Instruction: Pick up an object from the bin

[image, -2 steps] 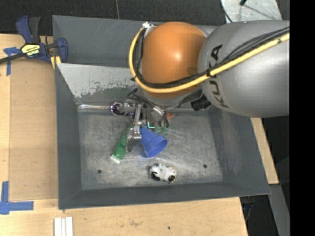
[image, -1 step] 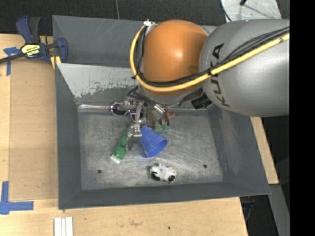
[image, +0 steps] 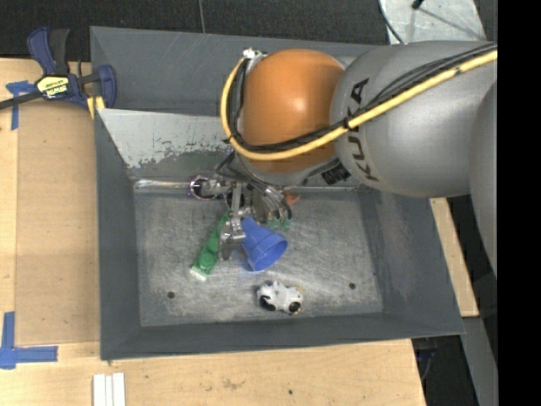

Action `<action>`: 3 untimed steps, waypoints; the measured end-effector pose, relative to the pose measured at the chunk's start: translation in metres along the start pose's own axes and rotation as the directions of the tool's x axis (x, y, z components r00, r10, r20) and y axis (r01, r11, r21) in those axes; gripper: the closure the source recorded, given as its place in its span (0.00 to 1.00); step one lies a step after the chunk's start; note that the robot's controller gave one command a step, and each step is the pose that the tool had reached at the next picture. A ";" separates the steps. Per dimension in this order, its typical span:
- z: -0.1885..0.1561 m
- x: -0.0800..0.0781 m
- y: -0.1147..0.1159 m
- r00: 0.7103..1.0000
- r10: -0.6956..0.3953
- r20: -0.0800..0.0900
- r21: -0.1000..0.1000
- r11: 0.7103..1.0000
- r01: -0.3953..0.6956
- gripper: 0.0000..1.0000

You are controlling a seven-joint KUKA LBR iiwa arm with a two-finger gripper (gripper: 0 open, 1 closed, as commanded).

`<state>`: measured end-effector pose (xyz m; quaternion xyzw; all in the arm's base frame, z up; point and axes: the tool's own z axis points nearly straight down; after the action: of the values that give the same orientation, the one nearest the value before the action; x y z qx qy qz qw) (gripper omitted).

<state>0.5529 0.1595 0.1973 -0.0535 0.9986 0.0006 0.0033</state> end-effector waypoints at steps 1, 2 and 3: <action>0.072 -0.019 -0.016 0.983 -0.181 0.001 0.001 0.983 0.181 0.00; 0.114 -0.034 -0.023 0.878 -0.479 -0.002 -0.001 0.878 0.479 0.00; 0.124 -0.054 -0.034 0.852 -0.523 -0.002 -0.005 0.852 0.523 0.00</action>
Offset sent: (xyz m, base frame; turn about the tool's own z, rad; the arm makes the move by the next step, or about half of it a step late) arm 0.0445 -0.0222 -0.1273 -0.5503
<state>0.6107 0.1321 0.0735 -0.3228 0.9465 0.0017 0.0015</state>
